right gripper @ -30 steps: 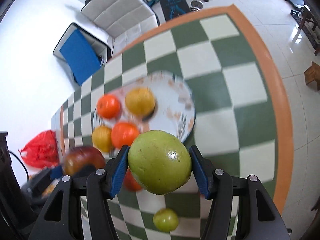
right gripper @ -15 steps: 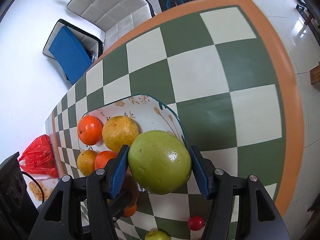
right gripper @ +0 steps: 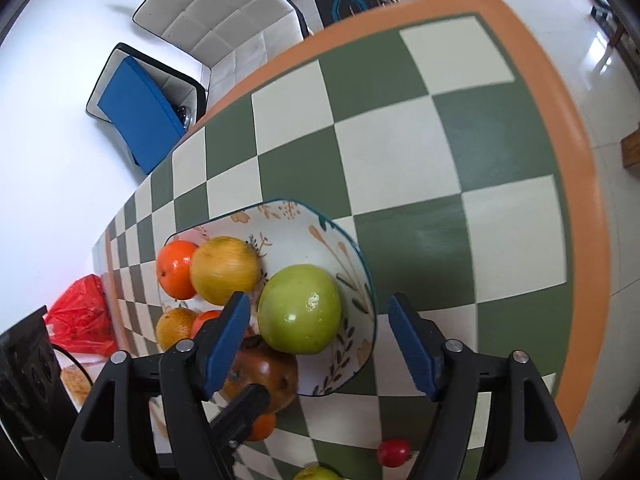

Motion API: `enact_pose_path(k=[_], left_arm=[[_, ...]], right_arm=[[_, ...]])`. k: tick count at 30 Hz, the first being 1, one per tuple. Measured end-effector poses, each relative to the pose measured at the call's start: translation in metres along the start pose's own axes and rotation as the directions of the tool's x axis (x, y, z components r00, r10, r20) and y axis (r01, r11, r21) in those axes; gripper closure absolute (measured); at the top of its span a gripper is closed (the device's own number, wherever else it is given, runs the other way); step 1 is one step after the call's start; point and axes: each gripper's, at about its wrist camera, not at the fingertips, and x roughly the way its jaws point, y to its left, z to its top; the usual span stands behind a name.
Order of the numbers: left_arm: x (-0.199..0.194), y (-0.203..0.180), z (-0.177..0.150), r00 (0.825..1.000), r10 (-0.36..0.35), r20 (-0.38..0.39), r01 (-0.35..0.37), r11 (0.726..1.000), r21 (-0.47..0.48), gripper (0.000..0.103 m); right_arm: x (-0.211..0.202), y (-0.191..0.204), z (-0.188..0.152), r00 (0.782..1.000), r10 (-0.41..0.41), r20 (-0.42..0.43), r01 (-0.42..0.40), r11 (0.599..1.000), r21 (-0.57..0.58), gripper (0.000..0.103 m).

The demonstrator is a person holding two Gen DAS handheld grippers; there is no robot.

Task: Organize fruits
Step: 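Place the pear on the plate with the left tool while the right places the apple, then move both open tools toward the blood orange and second green apple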

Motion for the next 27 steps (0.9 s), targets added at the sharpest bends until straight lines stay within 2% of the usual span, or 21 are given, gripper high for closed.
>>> enact_pose_path(k=[2, 4, 7, 12, 21, 27], left_arm=[[-0.004, 0.004, -0.002, 1.0, 0.014, 0.007, -0.014, 1.0, -0.003, 0.009], [-0.01, 0.009, -0.005, 0.999, 0.038, 0.023, -0.037, 0.999, -0.006, 0.009], [-0.019, 0.018, -0.007, 0.995, 0.08, 0.059, -0.079, 0.997, -0.016, 0.009], [-0.037, 0.038, -0.013, 0.978, 0.17, 0.124, -0.167, 0.985, -0.031, 0.009], [-0.073, 0.056, -0.039, 0.95, 0.226, 0.214, -0.224, 0.974, -0.031, 0.009], [-0.108, 0.059, -0.061, 0.935, 0.216, 0.28, -0.216, 0.976, -0.033, 0.009]], right_arm=[[-0.006, 0.004, -0.003, 0.999, -0.031, 0.018, 0.031, 0.999, -0.026, 0.021], [-0.011, 0.009, -0.007, 0.997, -0.071, 0.042, 0.073, 0.996, -0.056, 0.014], [-0.018, 0.014, -0.017, 0.99, -0.122, 0.075, 0.129, 0.988, -0.088, 0.013], [-0.028, 0.024, -0.041, 0.967, -0.219, 0.131, 0.235, 0.963, -0.129, 0.008], [-0.055, 0.048, -0.089, 0.944, -0.256, 0.208, 0.293, 0.94, -0.176, 0.008], [-0.091, 0.07, -0.118, 0.927, -0.248, 0.281, 0.307, 0.932, -0.191, 0.008]])
